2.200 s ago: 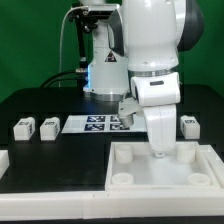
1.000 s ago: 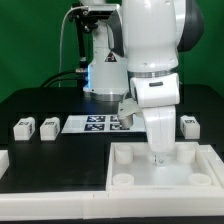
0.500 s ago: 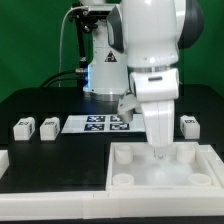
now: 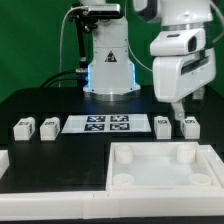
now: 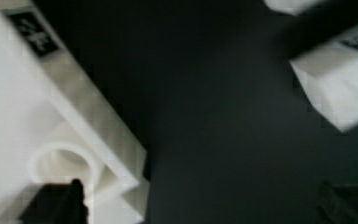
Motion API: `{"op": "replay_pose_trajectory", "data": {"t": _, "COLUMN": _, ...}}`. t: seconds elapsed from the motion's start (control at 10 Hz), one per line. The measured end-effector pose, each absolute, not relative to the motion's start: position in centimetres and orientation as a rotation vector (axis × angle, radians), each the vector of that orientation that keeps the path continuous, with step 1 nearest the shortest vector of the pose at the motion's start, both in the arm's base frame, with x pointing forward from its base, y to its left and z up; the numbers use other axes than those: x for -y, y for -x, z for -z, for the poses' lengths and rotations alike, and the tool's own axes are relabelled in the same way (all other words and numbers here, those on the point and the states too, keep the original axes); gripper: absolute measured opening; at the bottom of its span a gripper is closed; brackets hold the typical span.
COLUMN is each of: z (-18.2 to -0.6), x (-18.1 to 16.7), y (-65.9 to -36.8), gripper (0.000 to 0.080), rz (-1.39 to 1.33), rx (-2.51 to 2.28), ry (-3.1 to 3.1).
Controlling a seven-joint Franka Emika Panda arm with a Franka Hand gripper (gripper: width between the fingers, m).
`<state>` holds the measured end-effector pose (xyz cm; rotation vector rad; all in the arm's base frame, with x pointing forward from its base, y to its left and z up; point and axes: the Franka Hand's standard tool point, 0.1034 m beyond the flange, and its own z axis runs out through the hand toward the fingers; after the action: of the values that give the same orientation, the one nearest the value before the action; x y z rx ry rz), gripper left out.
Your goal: Assemble one leg
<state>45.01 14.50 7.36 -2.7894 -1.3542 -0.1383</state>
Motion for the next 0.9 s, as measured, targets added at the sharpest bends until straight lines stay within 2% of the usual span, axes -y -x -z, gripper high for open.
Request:
{"op": "replay_pose_trajectory", "data": {"t": 0.4, "z": -7.2, "x": -14.9, "y": -44.9, "gripper": 0.0649, "rz": 0.126, "rx": 0.920, "ry": 2.936}}
{"op": "replay_pose_trajectory", "data": {"t": 0.8, "z": -6.5, "x": -15.6, "y": -44.0, "gripper": 0.0649, "rz": 0.061, "rx": 0.138, "ry": 3.030}}
{"op": "replay_pose_trajectory", "data": {"t": 0.9, "z": -6.4, "x": -15.6, "y": -43.9, "gripper": 0.0649, "rz": 0.032, "rx": 0.141, "ry": 3.032}}
